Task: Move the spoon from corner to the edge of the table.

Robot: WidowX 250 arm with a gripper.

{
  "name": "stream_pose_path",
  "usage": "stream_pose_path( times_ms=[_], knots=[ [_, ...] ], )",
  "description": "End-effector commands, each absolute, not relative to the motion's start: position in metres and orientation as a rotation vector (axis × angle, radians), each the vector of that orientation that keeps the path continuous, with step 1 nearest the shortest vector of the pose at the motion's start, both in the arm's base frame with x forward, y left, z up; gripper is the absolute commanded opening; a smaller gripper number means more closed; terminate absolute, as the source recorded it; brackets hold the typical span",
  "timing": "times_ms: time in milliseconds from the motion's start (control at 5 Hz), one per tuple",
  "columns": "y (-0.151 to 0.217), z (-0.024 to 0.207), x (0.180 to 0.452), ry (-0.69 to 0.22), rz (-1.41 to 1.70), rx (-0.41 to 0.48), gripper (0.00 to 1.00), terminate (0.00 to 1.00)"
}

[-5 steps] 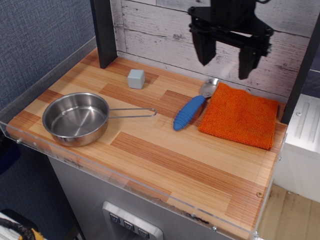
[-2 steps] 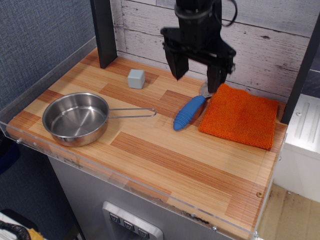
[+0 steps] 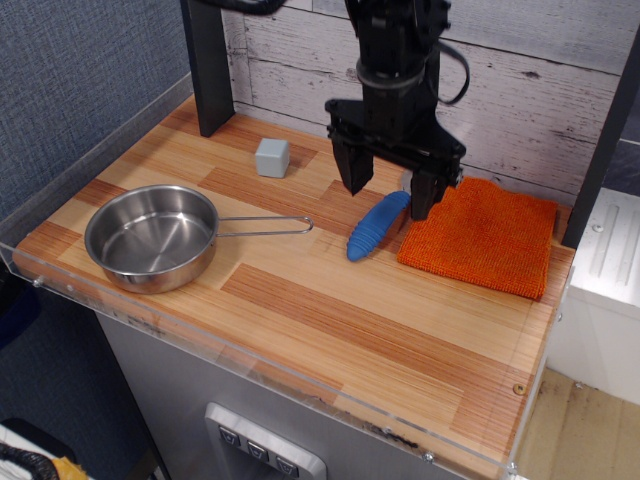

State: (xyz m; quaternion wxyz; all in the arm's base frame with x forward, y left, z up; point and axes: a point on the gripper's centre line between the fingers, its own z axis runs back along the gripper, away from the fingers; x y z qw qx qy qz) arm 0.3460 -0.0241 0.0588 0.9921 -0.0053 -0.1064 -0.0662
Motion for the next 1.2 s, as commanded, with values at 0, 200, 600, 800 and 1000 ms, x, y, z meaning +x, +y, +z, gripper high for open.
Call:
stream_pose_path(
  times_ms=[0, 200, 600, 800, 1000],
  knots=[
    [-0.007, 0.056, 0.354, -0.229, -0.110, 0.003, 1.00, 0.00],
    [-0.002, 0.046, 0.354, -0.204, -0.112, -0.002, 1.00, 0.00],
    [-0.004, 0.035, 0.358, -0.199, -0.112, -0.010, 1.00, 0.00],
    [-0.004, 0.028, 0.356, -0.172, -0.112, 0.008, 1.00, 0.00],
    [-0.001, 0.021, 0.353, -0.164, -0.097, 0.009, 1.00, 0.00]
  ],
)
